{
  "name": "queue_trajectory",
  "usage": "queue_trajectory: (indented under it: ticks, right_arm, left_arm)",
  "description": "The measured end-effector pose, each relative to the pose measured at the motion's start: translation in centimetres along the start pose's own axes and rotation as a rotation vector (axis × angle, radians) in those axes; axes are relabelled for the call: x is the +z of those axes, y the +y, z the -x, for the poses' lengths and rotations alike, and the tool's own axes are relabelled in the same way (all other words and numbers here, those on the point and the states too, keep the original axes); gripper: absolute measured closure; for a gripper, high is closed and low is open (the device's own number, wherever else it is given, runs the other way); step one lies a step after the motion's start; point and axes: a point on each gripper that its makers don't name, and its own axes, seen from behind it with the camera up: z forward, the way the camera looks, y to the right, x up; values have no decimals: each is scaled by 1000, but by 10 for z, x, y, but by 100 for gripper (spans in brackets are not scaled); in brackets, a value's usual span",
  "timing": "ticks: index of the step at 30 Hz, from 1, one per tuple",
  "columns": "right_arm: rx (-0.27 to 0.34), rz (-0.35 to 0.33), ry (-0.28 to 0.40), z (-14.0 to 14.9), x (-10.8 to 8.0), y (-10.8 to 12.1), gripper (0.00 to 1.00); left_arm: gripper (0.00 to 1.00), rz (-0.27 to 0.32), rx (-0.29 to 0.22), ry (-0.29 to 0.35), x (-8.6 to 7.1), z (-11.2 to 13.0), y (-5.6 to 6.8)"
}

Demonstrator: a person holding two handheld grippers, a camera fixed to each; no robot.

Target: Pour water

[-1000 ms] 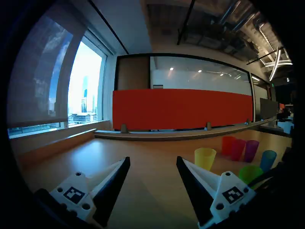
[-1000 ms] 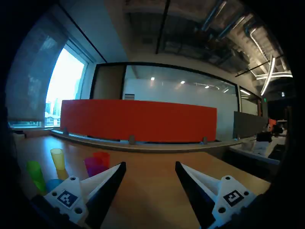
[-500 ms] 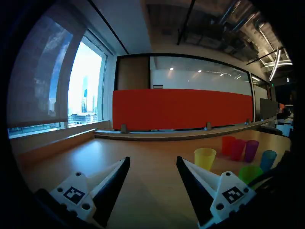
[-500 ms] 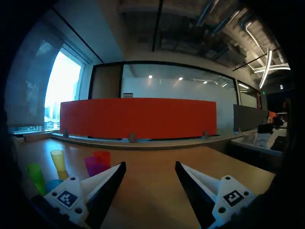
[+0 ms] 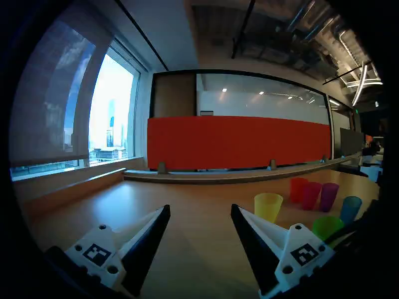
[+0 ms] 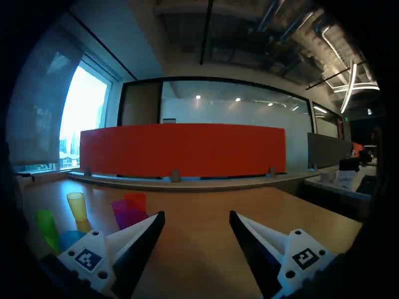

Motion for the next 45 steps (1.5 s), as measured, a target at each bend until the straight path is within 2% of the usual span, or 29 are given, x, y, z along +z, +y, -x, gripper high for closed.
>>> queue_trajectory:
  ticks: [45]
  right_arm:
    - [0,-18,-3,2,-2,-4,0]
  left_arm:
    - [10,0,0,0,0,0,0]
